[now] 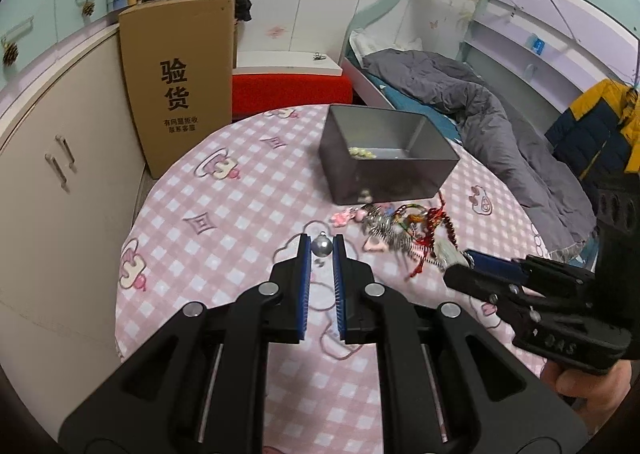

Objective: Organize jewelry

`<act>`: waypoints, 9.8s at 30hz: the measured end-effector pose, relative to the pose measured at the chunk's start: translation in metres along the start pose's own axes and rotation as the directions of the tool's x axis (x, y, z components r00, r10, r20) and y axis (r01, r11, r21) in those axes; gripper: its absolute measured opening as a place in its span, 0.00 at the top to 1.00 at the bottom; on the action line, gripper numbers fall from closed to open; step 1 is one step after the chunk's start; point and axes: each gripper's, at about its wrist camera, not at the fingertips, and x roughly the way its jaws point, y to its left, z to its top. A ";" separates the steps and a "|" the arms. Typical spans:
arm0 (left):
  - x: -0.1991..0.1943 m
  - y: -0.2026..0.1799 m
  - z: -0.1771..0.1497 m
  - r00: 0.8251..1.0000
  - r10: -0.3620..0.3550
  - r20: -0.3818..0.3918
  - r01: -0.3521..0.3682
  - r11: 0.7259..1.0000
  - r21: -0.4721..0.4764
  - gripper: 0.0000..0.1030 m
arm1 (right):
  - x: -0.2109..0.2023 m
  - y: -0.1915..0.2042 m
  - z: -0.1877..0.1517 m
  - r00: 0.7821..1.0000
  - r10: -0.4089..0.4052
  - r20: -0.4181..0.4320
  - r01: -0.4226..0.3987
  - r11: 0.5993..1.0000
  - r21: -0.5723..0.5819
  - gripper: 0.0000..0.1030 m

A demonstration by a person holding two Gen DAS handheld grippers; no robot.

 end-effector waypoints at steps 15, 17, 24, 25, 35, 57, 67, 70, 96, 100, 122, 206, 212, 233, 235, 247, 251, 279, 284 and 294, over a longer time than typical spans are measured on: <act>0.006 -0.006 -0.012 0.998 -0.005 -0.059 0.006 1.000 0.023 0.90 | 0.020 0.003 -0.030 0.992 -0.083 -0.090 0.064 0.979 -0.191 0.53; 0.008 -0.004 -0.014 0.998 -0.014 -0.069 0.015 1.000 0.021 0.90 | 0.033 -0.001 -0.030 0.987 -0.116 -0.110 0.092 0.975 -0.201 0.53; 0.019 -0.001 -0.022 0.994 -0.058 -0.095 0.059 0.998 0.008 0.90 | 0.043 -0.001 -0.037 0.977 -0.157 -0.145 0.114 0.956 -0.269 0.57; 0.021 -0.001 -0.022 0.993 -0.063 -0.097 0.064 0.998 0.008 0.90 | 0.043 -0.002 -0.038 0.978 -0.155 -0.137 0.113 0.956 -0.272 0.58; 0.025 -0.010 -0.017 0.991 -0.084 -0.104 0.087 0.996 0.021 0.90 | 0.031 -0.007 -0.031 0.989 -0.121 -0.085 0.099 0.968 -0.229 0.75; 0.029 -0.023 -0.006 0.990 -0.093 -0.102 0.099 0.994 0.051 0.90 | 0.014 -0.022 -0.059 0.987 -0.111 -0.117 0.095 0.986 -0.138 0.57; 0.027 -0.021 -0.009 0.991 -0.089 -0.095 0.093 0.995 0.038 0.90 | 0.031 0.000 -0.052 0.983 -0.157 -0.091 0.133 0.965 -0.227 0.72; 0.023 -0.018 -0.007 0.992 -0.094 -0.086 0.097 0.995 0.030 0.90 | 0.015 0.001 -0.049 0.992 -0.101 -0.069 0.085 0.975 -0.204 0.72; 0.013 -0.035 0.040 0.993 -0.114 0.003 0.113 0.991 0.072 0.90 | -0.002 -0.038 -0.017 0.998 -0.053 -0.041 0.048 0.993 -0.110 0.71; 0.012 -0.030 0.033 0.995 -0.098 0.002 0.098 0.993 0.058 0.90 | 0.029 -0.026 0.005 0.998 -0.017 -0.057 0.010 0.993 -0.121 0.69; 0.015 0.004 0.015 0.998 -0.066 -0.019 0.065 0.998 -0.016 0.90 | 0.050 -0.002 -0.005 0.998 -0.056 -0.024 0.050 0.977 -0.207 0.65; 0.117 -0.027 -0.003 0.989 0.103 -0.107 -0.085 0.984 0.157 0.62 | -0.019 -0.066 -0.012 0.978 -0.209 0.003 0.207 0.973 0.100 0.07; 0.112 -0.020 -0.004 0.993 0.007 -0.117 0.007 0.993 0.121 0.84 | -0.014 -0.063 -0.008 0.981 -0.196 -0.002 0.195 0.977 0.087 0.07; 0.074 0.007 -0.015 0.996 -0.024 -0.089 0.027 0.999 0.036 0.84 | 0.090 -0.025 0.035 0.972 -0.192 -0.134 0.141 0.936 -0.322 0.95; 0.071 0.007 -0.015 0.996 -0.028 -0.084 0.031 0.999 0.038 0.84 | 0.080 -0.029 0.035 0.978 -0.163 -0.127 0.120 0.948 -0.294 0.98; 0.046 -0.008 0.008 0.998 -0.060 -0.022 0.062 0.996 0.071 0.84 | -0.019 -0.067 0.065 0.975 0.212 0.073 -0.214 0.976 0.026 0.98; 0.038 -0.014 0.016 0.998 -0.067 0.001 0.067 0.994 0.082 0.84 | -0.030 -0.067 0.071 0.970 0.224 0.095 -0.228 0.973 0.039 0.98; 0.074 -0.048 0.135 0.994 -0.094 0.049 0.088 0.989 0.122 0.71 | 0.005 -0.087 0.170 0.987 0.097 0.127 -0.109 0.989 0.095 0.84; 0.070 -0.034 0.125 0.994 0.007 0.105 -0.017 0.996 0.090 0.12 | 0.009 -0.105 0.157 0.986 0.008 0.168 -0.042 0.979 0.201 0.07; 0.039 -0.013 0.111 0.990 0.065 0.122 -0.069 0.997 0.031 0.12 | -0.016 -0.099 0.148 0.972 -0.101 0.211 0.058 0.978 0.202 0.07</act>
